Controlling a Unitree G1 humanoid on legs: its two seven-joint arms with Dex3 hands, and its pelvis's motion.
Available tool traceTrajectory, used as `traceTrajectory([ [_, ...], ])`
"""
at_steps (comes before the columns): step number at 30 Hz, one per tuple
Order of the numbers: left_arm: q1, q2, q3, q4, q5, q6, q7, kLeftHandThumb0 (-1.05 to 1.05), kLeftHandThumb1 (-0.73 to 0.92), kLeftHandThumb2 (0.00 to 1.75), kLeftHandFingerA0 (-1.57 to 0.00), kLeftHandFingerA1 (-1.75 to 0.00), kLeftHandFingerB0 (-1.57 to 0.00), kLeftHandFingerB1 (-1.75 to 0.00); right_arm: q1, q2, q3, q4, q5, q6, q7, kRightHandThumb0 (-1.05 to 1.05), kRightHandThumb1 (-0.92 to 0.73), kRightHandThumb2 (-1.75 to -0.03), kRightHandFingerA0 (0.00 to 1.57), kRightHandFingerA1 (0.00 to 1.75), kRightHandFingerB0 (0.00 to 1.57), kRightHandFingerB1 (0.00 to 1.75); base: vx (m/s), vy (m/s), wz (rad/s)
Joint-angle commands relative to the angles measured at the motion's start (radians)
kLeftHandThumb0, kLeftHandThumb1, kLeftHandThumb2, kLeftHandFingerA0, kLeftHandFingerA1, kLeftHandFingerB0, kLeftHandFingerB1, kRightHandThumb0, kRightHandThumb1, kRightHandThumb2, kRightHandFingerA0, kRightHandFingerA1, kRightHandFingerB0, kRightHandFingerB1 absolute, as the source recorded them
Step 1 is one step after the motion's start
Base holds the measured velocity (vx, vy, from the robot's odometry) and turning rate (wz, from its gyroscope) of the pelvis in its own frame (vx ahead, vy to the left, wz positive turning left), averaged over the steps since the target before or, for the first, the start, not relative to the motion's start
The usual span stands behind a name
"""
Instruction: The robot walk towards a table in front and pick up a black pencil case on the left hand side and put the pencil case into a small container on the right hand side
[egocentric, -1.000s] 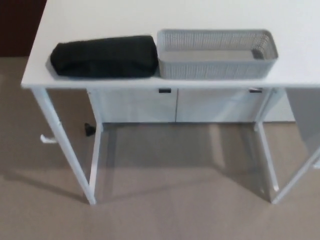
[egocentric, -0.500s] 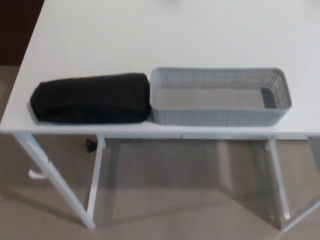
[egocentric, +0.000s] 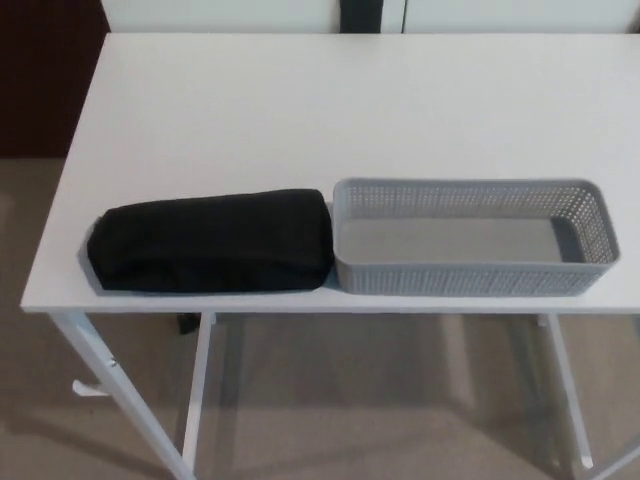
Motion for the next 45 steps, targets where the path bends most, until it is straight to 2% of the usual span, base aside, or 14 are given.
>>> traceTrajectory([
  [1, 0.005, 0.021, -0.015, -0.006, 0.022, -0.007, -0.007, -0.21, 0.61, 0.58, -0.51, -0.46, -0.38, -0.37, -0.003, -0.013, -0.002, 0.024, -0.003, -0.023, -0.005, -0.4, -0.51, -0.76, 0.61, 0.59, 0.42, 0.5, 0.0, 0.0, 0.0],
  [6, 0.006, 0.024, -0.024, -0.009, 0.026, -0.013, -0.01, -0.21, 0.6, 0.57, -0.53, -0.48, -0.38, -0.38, 0.006, -0.009, -0.003, 0.004, 0.002, -0.018, -0.003, -0.31, -0.62, -0.58, 0.66, 0.5, 0.48, 0.42, 0.0, 0.0, 0.0],
  [7, 0.002, 0.024, -0.022, -0.005, 0.024, -0.006, -0.007, -0.2, 0.59, 0.57, -0.53, -0.48, -0.39, -0.38, 0.007, -0.009, -0.002, 0.003, 0.002, -0.018, -0.002, -0.4, -0.51, -0.76, 0.61, 0.59, 0.44, 0.52, 0.0, 0.0, 0.0],
  [13, 0.008, 0.031, -0.035, -0.011, 0.044, -0.023, 0.007, -0.22, 0.59, 0.57, -0.52, -0.46, -0.39, -0.38, 0.013, -0.007, 0.003, -0.01, -0.004, -0.014, -0.009, -0.4, -0.51, -0.76, 0.62, 0.6, 0.44, 0.52, 0.0, 0.0, 0.0],
  [16, 0.178, 0.002, -0.05, -0.331, 0.007, -0.113, -0.055, -0.27, 0.55, 0.55, -0.45, -0.44, -0.38, -0.35, 0.021, -0.018, -0.001, 0.002, 0.001, -0.027, 0.004, -0.33, -0.6, -0.57, 0.66, 0.5, 0.49, 0.42, 0.0, 0.0, 0.0],
  [17, 0.322, -0.008, -0.056, -0.65, -0.083, -0.108, -0.112, -0.41, 0.42, 0.67, -0.35, -0.47, -0.27, -0.41, 0.013, -0.022, -0.004, -0.005, 0.004, -0.014, 0.004, -0.41, -0.5, -0.77, 0.63, 0.59, 0.45, 0.52, 0.0, 0.0, 0.0],
  [22, 0.655, 0.131, 0.014, -1.441, -0.371, -0.183, -0.3, -0.49, 0.4, 0.66, -0.16, -0.41, -0.1, -0.35, -0.018, -0.024, 0.006, 0.019, -0.012, -0.008, -0.013, -0.39, -0.52, -0.76, 0.61, 0.59, 0.45, 0.51, 0.0, 0.0, 0.0],
  [28, 0.513, 0.25, 0.324, -1.877, -0.917, -0.183, -0.221, -0.69, 0.42, 0.54, -0.22, -0.42, -0.19, -0.28, -0.029, -0.03, -0.021, 0.026, 0.017, 0.006, -0.006, -0.32, -0.6, -0.58, 0.67, 0.48, 0.52, 0.42, 0.0, 0.0, 0.0],
  [34, 0.083, 0.338, 0.426, -1.89, -0.732, -0.122, 0.179, -0.68, 0.31, 0.51, -0.13, -0.32, -0.23, -0.3, -0.015, -0.038, -0.01, -0.005, 0.002, 0.011, -0.015, -0.33, -0.61, -0.57, 0.66, 0.48, 0.5, 0.41, 0.0, 0.0, 0.0],
  [35, -0.005, 0.321, 0.389, -1.866, -0.678, -0.108, 0.199, -0.74, 0.34, 0.52, -0.15, -0.31, -0.22, -0.29, -0.017, -0.038, -0.01, 0.0, 0.002, 0.005, -0.012, -0.41, -0.5, -0.76, 0.61, 0.59, 0.46, 0.52, 0.0, 0.0, 0.0],
  [38, -0.194, 0.309, 0.316, -1.758, -0.505, -0.015, 0.179, -0.45, 0.33, 0.51, -0.08, -0.27, -0.16, -0.28, -0.043, -0.038, -0.015, 0.035, 0.005, 0.013, -0.019, -0.39, -0.51, -0.75, 0.62, 0.58, 0.47, 0.51, 0.0, 0.0, 0.0],
  [41, -0.32, 0.292, 0.248, -1.676, -0.297, 0.023, 0.143, -0.55, 0.36, 0.66, -0.09, -0.26, -0.1, -0.33, -0.054, -0.039, -0.018, 0.039, 0.007, 0.015, -0.021, -0.38, -0.5, -0.75, 0.61, 0.58, 0.47, 0.52, 0.0, 0.0, 0.0],
  [42, -0.369, 0.279, 0.207, -1.633, -0.222, 0.02, 0.127, -0.3, 0.19, 0.8, 0.0, -0.5, 0.0, -0.48, -0.053, -0.039, -0.019, 0.035, 0.008, 0.012, -0.02, -0.37, -0.5, -0.75, 0.61, 0.59, 0.47, 0.52, 0.0, 0.0, 0.0],
  [45, -0.472, 0.266, 0.114, -1.52, -0.065, 0.01, 0.081, -0.55, 0.42, 0.55, -0.08, -0.23, -0.12, -0.26, -0.046, -0.033, -0.02, 0.018, 0.012, 0.008, -0.02, -0.31, -0.6, -0.57, 0.65, 0.5, 0.52, 0.42, 0.0, 0.0, 0.0],
])
